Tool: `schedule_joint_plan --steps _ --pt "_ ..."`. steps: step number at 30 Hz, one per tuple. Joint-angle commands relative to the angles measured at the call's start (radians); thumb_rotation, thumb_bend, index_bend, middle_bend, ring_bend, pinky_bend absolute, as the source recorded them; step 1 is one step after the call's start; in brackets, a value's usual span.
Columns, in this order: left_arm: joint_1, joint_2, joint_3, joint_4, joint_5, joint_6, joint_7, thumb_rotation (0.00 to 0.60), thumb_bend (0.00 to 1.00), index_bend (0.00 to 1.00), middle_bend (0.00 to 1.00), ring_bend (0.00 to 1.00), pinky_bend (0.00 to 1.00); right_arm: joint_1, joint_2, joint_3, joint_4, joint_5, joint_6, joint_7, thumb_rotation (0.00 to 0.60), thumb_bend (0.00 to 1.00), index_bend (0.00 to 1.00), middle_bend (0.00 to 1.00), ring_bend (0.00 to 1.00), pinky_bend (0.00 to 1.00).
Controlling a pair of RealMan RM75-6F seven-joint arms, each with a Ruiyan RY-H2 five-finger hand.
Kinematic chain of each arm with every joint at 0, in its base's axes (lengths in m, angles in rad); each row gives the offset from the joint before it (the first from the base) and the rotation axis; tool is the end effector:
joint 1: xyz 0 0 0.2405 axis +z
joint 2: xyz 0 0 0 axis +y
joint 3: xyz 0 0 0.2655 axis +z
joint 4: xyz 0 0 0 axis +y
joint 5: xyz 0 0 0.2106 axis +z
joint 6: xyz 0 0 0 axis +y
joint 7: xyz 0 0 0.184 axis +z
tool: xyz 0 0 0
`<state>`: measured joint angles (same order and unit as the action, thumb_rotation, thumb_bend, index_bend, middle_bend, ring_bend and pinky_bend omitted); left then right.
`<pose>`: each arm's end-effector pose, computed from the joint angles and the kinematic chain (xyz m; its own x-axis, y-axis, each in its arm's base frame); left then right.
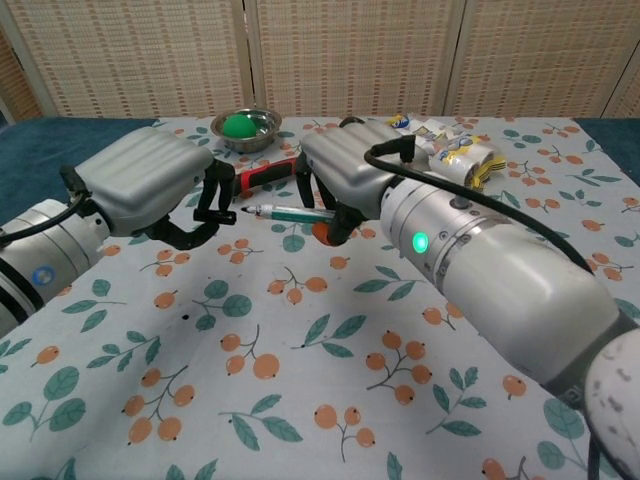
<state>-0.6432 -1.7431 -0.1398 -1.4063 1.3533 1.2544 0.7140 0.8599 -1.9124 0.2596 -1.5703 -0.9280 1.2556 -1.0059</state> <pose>-0.1185 0.3450 -0.0472 0.6294 -0.1193 0.7678 0.6699 -0.4173 -0.6140 -0.0245 -0.3411 -0.0934 0.5805 -0.0725 0.8110 -0.7609 -0.4028 0.5086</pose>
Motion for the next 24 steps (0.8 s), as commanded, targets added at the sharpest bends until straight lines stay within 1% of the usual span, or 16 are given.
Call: schedule_joint_plan --steps 1,4,7,11,13,15,17,18,19,20,22,23,24 --pt "0.001 0.000 -0.003 -0.001 -0.004 -0.001 0.000 0.600 0.73 0.84 0.98 0.67 0.50 -0.004 0.009 -0.005 0.001 0.001 0.000 0.001 0.600 0.44 0.89 0.69 0.41 0.01" --pt "0.007 -0.004 -0.008 -0.001 -0.004 0.009 -0.015 0.600 0.71 0.84 0.98 0.67 0.50 -0.008 0.021 -0.012 0.005 0.001 -0.001 0.004 0.600 0.44 0.89 0.69 0.41 0.01" --pt "0.018 -0.011 -0.006 0.009 0.003 0.024 -0.051 0.600 0.67 0.84 0.96 0.68 0.52 -0.021 0.039 -0.035 0.012 -0.001 -0.005 0.009 0.600 0.44 0.89 0.69 0.41 0.01" --pt "0.034 -0.021 0.006 0.040 -0.008 0.019 -0.073 0.600 0.60 0.81 0.90 0.67 0.52 -0.049 0.054 -0.077 0.043 -0.014 -0.014 0.044 0.600 0.44 0.89 0.69 0.41 0.01" --pt "0.040 -0.030 0.009 0.063 -0.029 0.000 -0.085 0.600 0.57 0.76 0.85 0.66 0.52 -0.063 0.049 -0.103 0.081 -0.022 -0.024 0.066 0.600 0.45 0.89 0.69 0.41 0.01" --pt "0.043 -0.039 0.013 0.086 -0.044 -0.019 -0.097 0.600 0.55 0.69 0.77 0.62 0.50 -0.076 0.036 -0.124 0.121 -0.033 -0.036 0.093 0.600 0.44 0.88 0.69 0.41 0.01" --pt "0.044 -0.044 0.018 0.101 -0.048 -0.032 -0.111 0.600 0.52 0.61 0.69 0.58 0.49 -0.085 0.024 -0.136 0.153 -0.051 -0.044 0.126 0.600 0.44 0.85 0.69 0.41 0.01" --pt "0.044 -0.044 0.022 0.108 -0.048 -0.041 -0.120 0.600 0.51 0.57 0.66 0.56 0.49 -0.089 0.018 -0.141 0.171 -0.063 -0.051 0.148 0.600 0.44 0.78 0.68 0.41 0.01" --pt "0.044 -0.042 0.024 0.109 -0.050 -0.052 -0.127 0.600 0.50 0.50 0.59 0.52 0.49 -0.092 0.015 -0.144 0.181 -0.070 -0.058 0.162 0.600 0.44 0.73 0.67 0.41 0.01" --pt "0.044 -0.038 0.025 0.104 -0.061 -0.068 -0.134 0.600 0.48 0.41 0.51 0.46 0.48 -0.095 0.012 -0.145 0.191 -0.073 -0.064 0.172 0.600 0.44 0.65 0.63 0.40 0.01" --pt "0.042 -0.024 0.023 0.082 -0.089 -0.104 -0.137 0.600 0.46 0.26 0.35 0.35 0.45 -0.099 0.009 -0.146 0.205 -0.061 -0.082 0.172 0.600 0.44 0.38 0.48 0.33 0.01" --pt "0.041 -0.020 0.022 0.075 -0.097 -0.114 -0.138 0.600 0.44 0.19 0.28 0.30 0.44 -0.101 0.010 -0.146 0.206 -0.050 -0.091 0.165 0.600 0.44 0.27 0.42 0.30 0.01" --pt "0.041 -0.016 0.021 0.069 -0.103 -0.121 -0.139 0.600 0.43 0.14 0.24 0.27 0.44 -0.103 0.013 -0.145 0.202 -0.034 -0.102 0.157 0.600 0.43 0.16 0.36 0.26 0.01"
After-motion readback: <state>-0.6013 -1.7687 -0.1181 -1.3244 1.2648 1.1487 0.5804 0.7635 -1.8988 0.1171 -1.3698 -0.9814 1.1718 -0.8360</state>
